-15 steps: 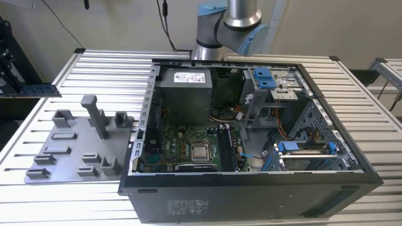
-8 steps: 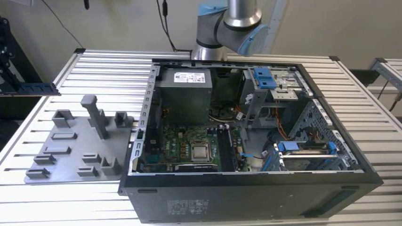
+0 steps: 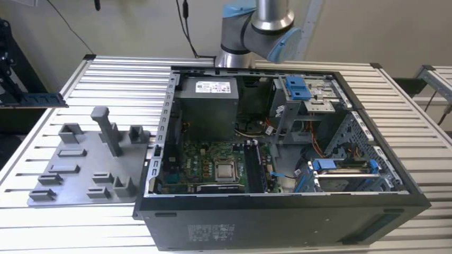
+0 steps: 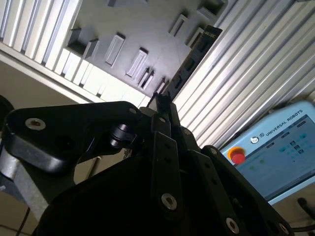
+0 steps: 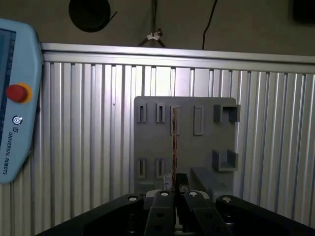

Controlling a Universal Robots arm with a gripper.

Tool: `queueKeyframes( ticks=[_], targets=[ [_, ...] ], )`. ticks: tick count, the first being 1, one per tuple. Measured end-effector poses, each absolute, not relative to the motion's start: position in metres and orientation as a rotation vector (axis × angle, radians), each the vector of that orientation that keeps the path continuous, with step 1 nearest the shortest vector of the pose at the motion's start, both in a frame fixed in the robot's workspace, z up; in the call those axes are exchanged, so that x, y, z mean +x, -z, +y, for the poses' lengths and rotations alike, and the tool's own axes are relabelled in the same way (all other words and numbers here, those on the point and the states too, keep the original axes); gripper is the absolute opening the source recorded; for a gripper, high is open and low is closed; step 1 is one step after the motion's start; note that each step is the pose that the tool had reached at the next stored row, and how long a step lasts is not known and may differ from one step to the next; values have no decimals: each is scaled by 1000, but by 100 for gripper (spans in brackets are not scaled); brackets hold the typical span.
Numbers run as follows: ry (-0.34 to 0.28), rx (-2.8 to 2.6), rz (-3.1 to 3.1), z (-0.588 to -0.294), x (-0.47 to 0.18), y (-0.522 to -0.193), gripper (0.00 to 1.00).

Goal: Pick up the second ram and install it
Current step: 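Pick up the second ram and move it above second insertion slot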

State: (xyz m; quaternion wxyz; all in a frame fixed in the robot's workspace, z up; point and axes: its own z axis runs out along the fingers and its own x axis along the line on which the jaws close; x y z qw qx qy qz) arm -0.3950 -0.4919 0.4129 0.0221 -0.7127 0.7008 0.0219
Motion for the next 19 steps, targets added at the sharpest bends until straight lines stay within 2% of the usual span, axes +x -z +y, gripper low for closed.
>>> queueKeyframes(
  ticks=[19],
  targets=[
    [-69, -2208, 2172, -492, -370, -413, 14]
  ],
)
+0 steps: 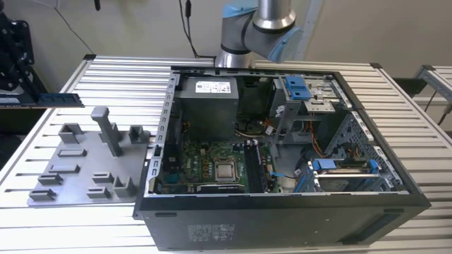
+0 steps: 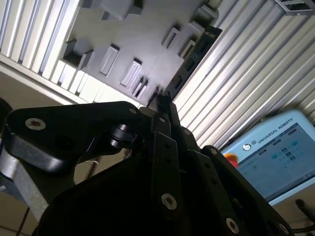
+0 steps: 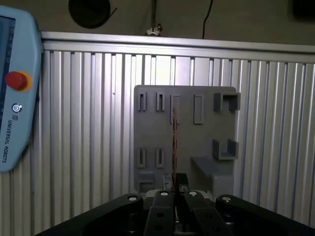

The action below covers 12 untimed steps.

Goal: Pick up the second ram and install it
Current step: 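Pick up the second ram and move it above second insertion slot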

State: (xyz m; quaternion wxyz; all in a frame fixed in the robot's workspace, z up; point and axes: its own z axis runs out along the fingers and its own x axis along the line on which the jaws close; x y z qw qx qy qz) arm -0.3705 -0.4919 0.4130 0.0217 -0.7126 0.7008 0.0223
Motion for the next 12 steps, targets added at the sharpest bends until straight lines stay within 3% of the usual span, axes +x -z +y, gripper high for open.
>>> queueKeyframes(
  ticks=[12],
  targets=[
    [-70, -2209, 2172, -492, -350, -413, 14]
  ],
)
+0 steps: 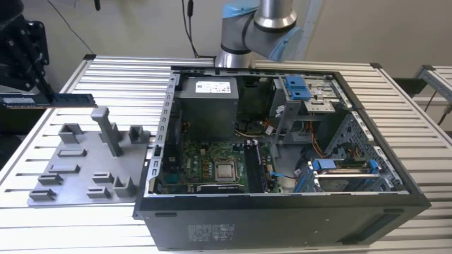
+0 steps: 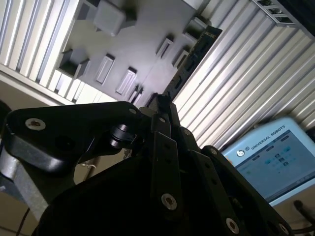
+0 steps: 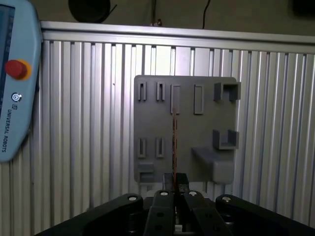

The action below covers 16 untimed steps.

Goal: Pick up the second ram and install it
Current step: 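Pick up the second ram and move it above second insertion slot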

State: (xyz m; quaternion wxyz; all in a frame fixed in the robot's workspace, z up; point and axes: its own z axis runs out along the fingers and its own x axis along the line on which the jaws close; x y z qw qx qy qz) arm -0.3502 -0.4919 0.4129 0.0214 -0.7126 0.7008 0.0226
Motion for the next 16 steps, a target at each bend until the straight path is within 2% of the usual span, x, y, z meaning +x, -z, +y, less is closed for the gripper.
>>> queueKeyframes(
  ticks=[16],
  targets=[
    [-71, -2209, 2173, -492, -325, -413, 14]
  ],
)
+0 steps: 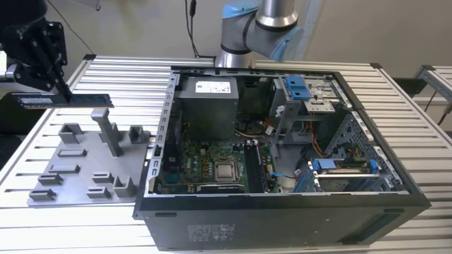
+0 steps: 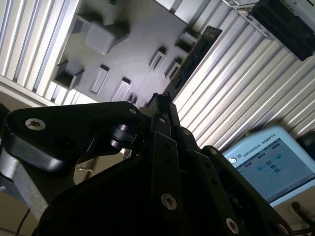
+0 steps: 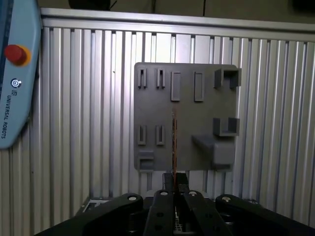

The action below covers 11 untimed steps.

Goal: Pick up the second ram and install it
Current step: 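Pick up the second ram and move it above second insertion slot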

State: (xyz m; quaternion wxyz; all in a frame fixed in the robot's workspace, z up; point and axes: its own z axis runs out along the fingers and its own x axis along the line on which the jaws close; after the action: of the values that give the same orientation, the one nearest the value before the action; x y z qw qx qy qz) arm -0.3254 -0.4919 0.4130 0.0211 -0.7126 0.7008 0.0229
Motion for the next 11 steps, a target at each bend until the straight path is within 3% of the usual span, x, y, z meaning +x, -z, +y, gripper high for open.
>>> queueKeyframes(
  ticks=[11],
  targets=[
    [-71, -2209, 2173, -492, -311, -413, 14]
  ],
)
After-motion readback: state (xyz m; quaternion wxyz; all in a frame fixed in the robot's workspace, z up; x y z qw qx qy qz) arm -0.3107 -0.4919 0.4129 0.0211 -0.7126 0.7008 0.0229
